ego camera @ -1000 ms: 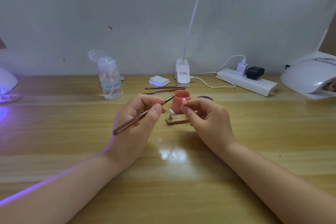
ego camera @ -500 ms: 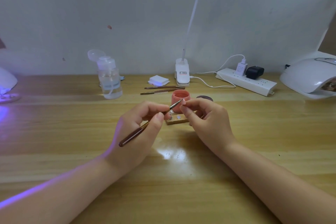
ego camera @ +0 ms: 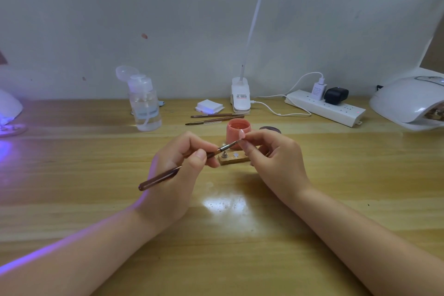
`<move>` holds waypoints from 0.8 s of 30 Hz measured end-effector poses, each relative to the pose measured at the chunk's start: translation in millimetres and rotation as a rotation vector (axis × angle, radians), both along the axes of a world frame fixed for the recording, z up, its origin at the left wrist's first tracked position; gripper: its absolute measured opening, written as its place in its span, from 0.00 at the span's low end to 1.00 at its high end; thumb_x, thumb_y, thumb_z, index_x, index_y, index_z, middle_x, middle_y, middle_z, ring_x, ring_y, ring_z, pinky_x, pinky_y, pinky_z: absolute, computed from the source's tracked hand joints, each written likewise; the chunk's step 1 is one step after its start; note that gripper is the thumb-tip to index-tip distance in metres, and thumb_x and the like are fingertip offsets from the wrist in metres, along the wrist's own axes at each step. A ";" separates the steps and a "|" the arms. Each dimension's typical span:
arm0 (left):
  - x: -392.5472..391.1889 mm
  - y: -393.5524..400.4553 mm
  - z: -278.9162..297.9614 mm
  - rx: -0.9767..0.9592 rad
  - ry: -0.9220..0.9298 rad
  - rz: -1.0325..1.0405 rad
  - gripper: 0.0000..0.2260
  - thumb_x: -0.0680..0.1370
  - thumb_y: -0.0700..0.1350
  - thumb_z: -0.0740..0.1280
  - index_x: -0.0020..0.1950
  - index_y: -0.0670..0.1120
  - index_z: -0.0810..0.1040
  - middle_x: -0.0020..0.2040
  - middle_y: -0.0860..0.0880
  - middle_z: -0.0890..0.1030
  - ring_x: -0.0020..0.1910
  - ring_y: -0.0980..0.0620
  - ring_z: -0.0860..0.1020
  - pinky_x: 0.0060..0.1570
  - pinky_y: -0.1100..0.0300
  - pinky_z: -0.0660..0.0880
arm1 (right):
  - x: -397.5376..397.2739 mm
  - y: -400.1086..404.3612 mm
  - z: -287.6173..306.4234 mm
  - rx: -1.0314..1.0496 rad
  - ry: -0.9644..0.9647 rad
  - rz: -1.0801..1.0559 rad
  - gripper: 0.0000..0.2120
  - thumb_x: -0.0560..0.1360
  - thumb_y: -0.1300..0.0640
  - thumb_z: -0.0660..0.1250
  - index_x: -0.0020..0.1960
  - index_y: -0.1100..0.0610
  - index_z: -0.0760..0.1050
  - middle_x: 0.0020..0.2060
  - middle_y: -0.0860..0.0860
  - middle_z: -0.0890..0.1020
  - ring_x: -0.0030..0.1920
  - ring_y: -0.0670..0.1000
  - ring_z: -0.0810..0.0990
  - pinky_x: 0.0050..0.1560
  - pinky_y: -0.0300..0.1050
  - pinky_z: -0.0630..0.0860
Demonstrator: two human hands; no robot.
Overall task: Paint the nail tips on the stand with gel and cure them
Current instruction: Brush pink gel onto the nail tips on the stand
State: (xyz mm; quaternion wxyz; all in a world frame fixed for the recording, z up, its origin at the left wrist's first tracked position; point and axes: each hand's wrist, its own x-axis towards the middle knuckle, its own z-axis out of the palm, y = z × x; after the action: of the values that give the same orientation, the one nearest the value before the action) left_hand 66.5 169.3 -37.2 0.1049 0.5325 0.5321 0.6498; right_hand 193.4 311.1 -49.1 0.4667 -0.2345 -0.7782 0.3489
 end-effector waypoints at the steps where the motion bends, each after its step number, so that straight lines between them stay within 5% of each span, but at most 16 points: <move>1: -0.1 -0.4 0.6 0.014 0.012 0.001 0.10 0.73 0.49 0.59 0.45 0.48 0.79 0.39 0.49 0.83 0.41 0.55 0.82 0.45 0.67 0.75 | 0.0 0.0 0.1 0.000 0.000 0.002 0.02 0.74 0.55 0.72 0.46 0.52 0.83 0.38 0.45 0.85 0.31 0.53 0.77 0.37 0.58 0.78; 7: 2.3 1.2 1.2 -0.026 -0.026 -0.005 0.10 0.74 0.51 0.62 0.50 0.52 0.81 0.45 0.49 0.85 0.47 0.53 0.82 0.48 0.64 0.75 | 0.5 -2.2 1.9 0.019 -0.008 0.000 0.04 0.74 0.54 0.72 0.45 0.53 0.84 0.37 0.43 0.84 0.29 0.49 0.74 0.36 0.54 0.76; 13: 1.4 -2.4 2.1 0.013 0.045 0.002 0.10 0.73 0.48 0.61 0.45 0.47 0.80 0.40 0.47 0.84 0.43 0.55 0.82 0.49 0.66 0.75 | 1.5 -2.3 2.5 0.041 -0.014 -0.011 0.02 0.74 0.55 0.72 0.45 0.53 0.83 0.35 0.40 0.82 0.29 0.52 0.75 0.34 0.51 0.74; 18: 2.4 0.4 3.2 -0.033 0.040 0.029 0.10 0.74 0.51 0.63 0.50 0.52 0.80 0.45 0.50 0.85 0.48 0.49 0.82 0.50 0.55 0.77 | 1.5 -1.1 1.6 0.048 -0.030 -0.017 0.03 0.73 0.55 0.73 0.45 0.53 0.84 0.38 0.43 0.84 0.28 0.47 0.72 0.34 0.44 0.71; 24: -1.1 -1.5 1.6 -0.014 0.047 -0.031 0.09 0.72 0.47 0.62 0.46 0.49 0.81 0.41 0.48 0.84 0.43 0.52 0.81 0.45 0.65 0.73 | 2.1 -1.3 2.6 0.056 -0.028 -0.026 0.02 0.73 0.57 0.72 0.45 0.52 0.83 0.37 0.42 0.83 0.29 0.49 0.73 0.34 0.46 0.72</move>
State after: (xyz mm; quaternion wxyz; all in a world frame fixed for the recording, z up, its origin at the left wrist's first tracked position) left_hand 65.4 167.8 -35.6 0.1061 0.5553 0.5305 0.6317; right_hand 195.5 309.8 -46.5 0.4667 -0.2363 -0.7909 0.3176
